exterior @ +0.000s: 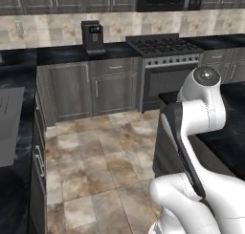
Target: Pick the bar and boxed food from the counter and place them in the cabinets closest to them.
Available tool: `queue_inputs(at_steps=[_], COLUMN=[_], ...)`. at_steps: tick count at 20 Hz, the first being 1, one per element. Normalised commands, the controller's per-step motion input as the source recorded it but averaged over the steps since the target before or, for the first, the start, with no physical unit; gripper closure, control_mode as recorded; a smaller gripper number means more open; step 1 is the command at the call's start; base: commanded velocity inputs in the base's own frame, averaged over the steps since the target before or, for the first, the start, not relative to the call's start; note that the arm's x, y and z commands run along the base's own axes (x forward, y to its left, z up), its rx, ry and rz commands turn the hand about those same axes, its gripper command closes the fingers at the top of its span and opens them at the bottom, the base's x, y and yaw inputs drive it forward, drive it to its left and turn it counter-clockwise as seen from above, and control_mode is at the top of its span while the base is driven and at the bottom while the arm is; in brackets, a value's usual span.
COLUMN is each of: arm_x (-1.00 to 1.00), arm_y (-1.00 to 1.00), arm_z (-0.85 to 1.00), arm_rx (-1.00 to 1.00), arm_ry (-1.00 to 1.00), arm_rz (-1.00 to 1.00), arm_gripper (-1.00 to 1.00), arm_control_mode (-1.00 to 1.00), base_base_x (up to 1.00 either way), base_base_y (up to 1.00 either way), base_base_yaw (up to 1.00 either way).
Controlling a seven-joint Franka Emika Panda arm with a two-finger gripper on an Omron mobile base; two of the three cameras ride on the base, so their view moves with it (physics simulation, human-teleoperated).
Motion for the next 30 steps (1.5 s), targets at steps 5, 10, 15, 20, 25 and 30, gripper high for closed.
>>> queue_inputs(at_steps=[5, 10, 15, 20, 25, 30], arm_x=[0.0, 0.0, 0.0, 0.0, 0.0, 0.0], arm_y=[0.0, 0.0, 0.0, 0.0, 0.0, 0.0], arm_z=[0.0, 0.0, 0.0, 0.0, 0.0, 0.0], arm_rx=[0.0, 0.0, 0.0, 0.0, 0.0, 0.0], arm_ry=[0.0, 0.0, 0.0, 0.0, 0.0, 0.0], arm_rz=[0.0, 0.0, 0.0, 0.0, 0.0, 0.0], arm_gripper=[-1.0, -1.0, -1.0, -1.0, -1.0, -1.0], arm_control_mode=[1.0, 1.0, 1.0, 1.0, 1.0, 1.0], base_base_x=[0.0, 0.0, 0.0, 0.0, 0.0, 0.0], base_base_y=[0.07, 0.5, 0.5, 0.02, 0.0, -0.05], base_base_yaw=[0.0, 0.0, 0.0, 0.0, 0.0, -0.09])
